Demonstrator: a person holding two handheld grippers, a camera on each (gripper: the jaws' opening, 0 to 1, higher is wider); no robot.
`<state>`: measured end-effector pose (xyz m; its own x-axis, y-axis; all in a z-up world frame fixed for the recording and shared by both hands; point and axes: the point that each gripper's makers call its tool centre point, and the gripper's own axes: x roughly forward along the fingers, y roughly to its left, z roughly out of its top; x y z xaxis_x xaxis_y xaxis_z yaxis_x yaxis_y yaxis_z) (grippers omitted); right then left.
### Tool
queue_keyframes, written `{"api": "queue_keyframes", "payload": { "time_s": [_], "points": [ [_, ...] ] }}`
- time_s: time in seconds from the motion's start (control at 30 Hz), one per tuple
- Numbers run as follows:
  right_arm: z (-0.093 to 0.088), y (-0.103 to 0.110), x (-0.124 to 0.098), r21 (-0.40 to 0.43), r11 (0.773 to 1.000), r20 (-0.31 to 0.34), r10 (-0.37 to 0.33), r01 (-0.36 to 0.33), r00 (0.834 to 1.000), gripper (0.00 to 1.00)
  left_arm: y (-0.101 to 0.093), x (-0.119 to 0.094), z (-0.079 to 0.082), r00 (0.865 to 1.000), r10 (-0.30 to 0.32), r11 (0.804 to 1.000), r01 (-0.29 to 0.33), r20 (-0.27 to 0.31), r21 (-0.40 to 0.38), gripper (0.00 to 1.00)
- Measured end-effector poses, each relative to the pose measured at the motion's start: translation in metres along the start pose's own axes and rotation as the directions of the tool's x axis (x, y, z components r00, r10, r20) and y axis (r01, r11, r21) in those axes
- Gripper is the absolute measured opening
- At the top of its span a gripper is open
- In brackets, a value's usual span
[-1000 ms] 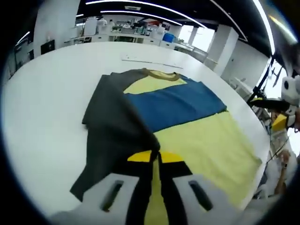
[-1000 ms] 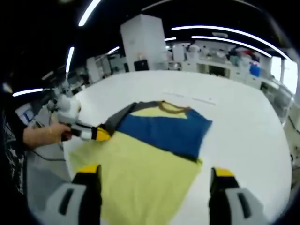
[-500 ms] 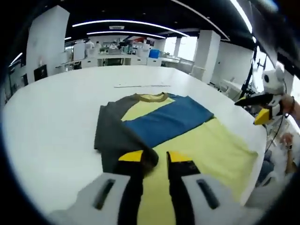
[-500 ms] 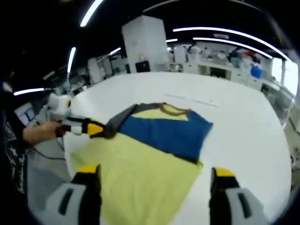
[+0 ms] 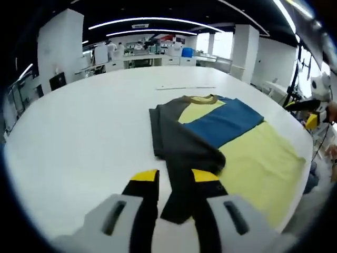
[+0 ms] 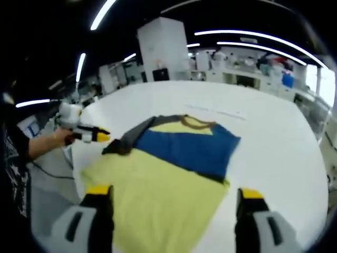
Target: Fold the garment on the visible template until the final outline fits inside the template.
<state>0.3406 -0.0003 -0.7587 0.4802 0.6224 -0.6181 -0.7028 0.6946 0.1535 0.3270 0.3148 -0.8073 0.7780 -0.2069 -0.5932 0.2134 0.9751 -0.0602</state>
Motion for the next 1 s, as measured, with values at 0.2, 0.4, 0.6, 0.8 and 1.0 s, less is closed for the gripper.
{"api": "queue_keyframes", "payload": {
  "time_s": [0.2, 0.4, 0.6, 0.8, 1.0],
  "points": [
    [-0.001, -0.001, -0.002, 0.003, 1.000, -0.006, -0.007, 0.007, 1.000, 0.97, -0.001, 0.012, -0.017, 0.998, -0.028, 0.999, 0.027, -0.047, -0.028, 0.18],
    [-0.003, -0.002, -0.003, 0.012, 1.000, -0.010, -0.014, 0.014, 1.000, 0.96, -0.008, 0.014, -0.030, 0.994, -0.060, 0.996, 0.055, -0.088, -0.064, 0.15],
    [-0.004, -0.003, -0.001, 0.019, 1.000, -0.013, -0.016, 0.017, 1.000, 0.96, -0.008, 0.012, -0.034, 0.994, -0.056, 0.996, 0.049, -0.096, -0.073, 0.12],
    [-0.003, -0.001, 0.001, 0.023, 1.000, -0.012, -0.010, 0.010, 1.000, 0.95, -0.006, 0.010, -0.033, 0.994, -0.051, 0.997, 0.044, -0.100, -0.068, 0.02],
    [-0.002, -0.002, 0.000, 0.026, 1.000, -0.007, -0.016, 0.016, 1.000, 0.95, -0.010, -0.001, -0.022, 0.997, -0.058, 0.997, 0.055, -0.051, -0.063, 0.00]
  ]
}}
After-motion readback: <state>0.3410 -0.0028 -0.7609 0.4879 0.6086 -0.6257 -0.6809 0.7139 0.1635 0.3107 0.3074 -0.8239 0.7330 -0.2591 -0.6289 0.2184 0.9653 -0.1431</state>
